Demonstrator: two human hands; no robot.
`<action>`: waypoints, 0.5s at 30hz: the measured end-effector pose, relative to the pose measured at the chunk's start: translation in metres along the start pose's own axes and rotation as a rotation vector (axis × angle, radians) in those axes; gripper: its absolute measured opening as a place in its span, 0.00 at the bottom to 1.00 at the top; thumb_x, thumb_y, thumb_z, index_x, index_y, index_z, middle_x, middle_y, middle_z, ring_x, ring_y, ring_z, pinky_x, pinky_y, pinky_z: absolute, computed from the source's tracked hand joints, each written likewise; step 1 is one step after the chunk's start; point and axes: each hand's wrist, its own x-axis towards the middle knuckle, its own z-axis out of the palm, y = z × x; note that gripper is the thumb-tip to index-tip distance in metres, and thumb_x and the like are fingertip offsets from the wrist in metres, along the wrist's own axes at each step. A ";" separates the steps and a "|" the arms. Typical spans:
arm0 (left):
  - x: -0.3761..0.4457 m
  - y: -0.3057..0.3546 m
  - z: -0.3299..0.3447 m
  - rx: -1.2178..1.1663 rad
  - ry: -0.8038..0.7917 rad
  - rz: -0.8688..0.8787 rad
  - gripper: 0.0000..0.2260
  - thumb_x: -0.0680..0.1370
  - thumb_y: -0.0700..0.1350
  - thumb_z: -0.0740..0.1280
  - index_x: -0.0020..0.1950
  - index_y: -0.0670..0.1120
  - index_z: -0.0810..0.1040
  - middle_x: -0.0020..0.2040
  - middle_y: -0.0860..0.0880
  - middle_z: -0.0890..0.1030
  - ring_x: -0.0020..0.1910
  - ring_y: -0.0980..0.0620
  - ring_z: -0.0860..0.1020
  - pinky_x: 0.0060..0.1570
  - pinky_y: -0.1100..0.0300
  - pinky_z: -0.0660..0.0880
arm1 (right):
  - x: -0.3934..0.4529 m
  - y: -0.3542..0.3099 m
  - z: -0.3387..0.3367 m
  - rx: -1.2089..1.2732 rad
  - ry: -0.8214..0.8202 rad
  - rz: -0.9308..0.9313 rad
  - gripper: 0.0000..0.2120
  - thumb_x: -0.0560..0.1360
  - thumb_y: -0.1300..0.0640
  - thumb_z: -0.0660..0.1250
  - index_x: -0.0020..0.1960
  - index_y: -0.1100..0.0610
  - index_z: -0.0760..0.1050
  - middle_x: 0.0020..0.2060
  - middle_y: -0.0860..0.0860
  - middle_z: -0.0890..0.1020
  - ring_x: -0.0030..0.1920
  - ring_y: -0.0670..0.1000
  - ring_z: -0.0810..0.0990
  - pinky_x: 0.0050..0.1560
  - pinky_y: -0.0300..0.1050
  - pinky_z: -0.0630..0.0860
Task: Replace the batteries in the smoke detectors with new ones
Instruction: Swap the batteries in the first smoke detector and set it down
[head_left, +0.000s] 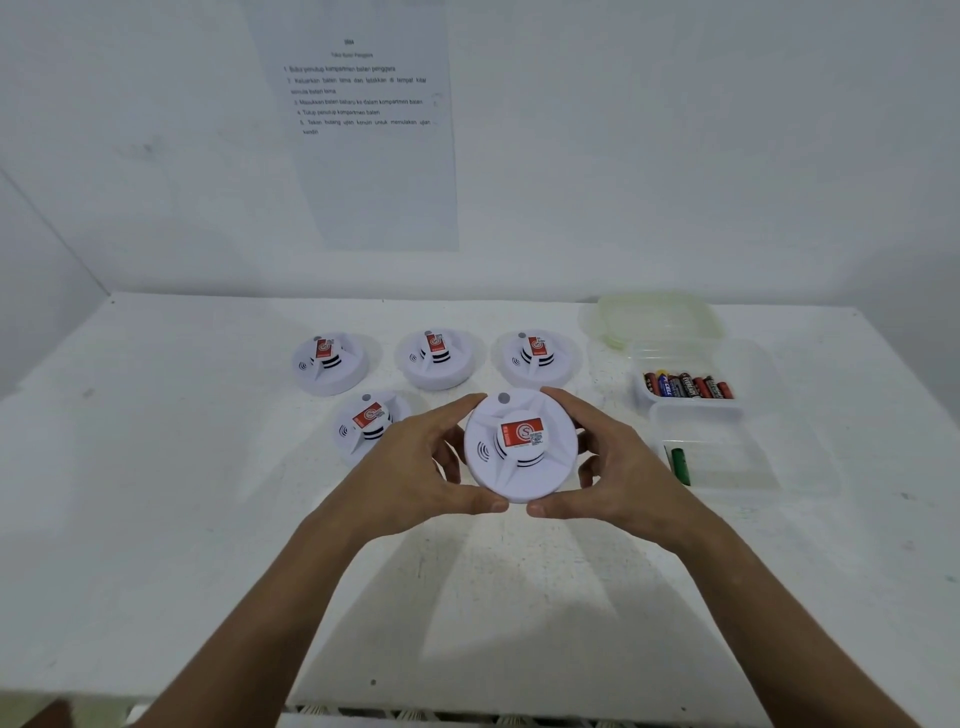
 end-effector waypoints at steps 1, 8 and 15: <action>0.000 -0.001 -0.001 -0.002 0.001 -0.001 0.35 0.65 0.55 0.79 0.68 0.66 0.67 0.46 0.63 0.81 0.38 0.58 0.78 0.37 0.69 0.76 | 0.001 0.000 0.000 0.000 0.000 0.004 0.45 0.62 0.58 0.83 0.71 0.39 0.66 0.58 0.38 0.79 0.51 0.47 0.78 0.39 0.38 0.77; 0.003 -0.007 -0.002 -0.006 -0.002 -0.017 0.38 0.65 0.55 0.79 0.71 0.65 0.66 0.47 0.61 0.81 0.38 0.58 0.79 0.40 0.66 0.78 | 0.004 0.003 0.002 0.007 -0.007 0.016 0.45 0.62 0.57 0.83 0.72 0.40 0.65 0.59 0.38 0.78 0.52 0.47 0.78 0.41 0.37 0.77; 0.008 -0.012 -0.001 -0.005 -0.008 -0.034 0.36 0.65 0.57 0.78 0.69 0.68 0.66 0.47 0.62 0.81 0.38 0.59 0.78 0.40 0.67 0.78 | 0.011 0.009 0.001 -0.011 -0.017 0.033 0.45 0.62 0.56 0.83 0.73 0.42 0.65 0.60 0.40 0.78 0.51 0.46 0.78 0.40 0.35 0.75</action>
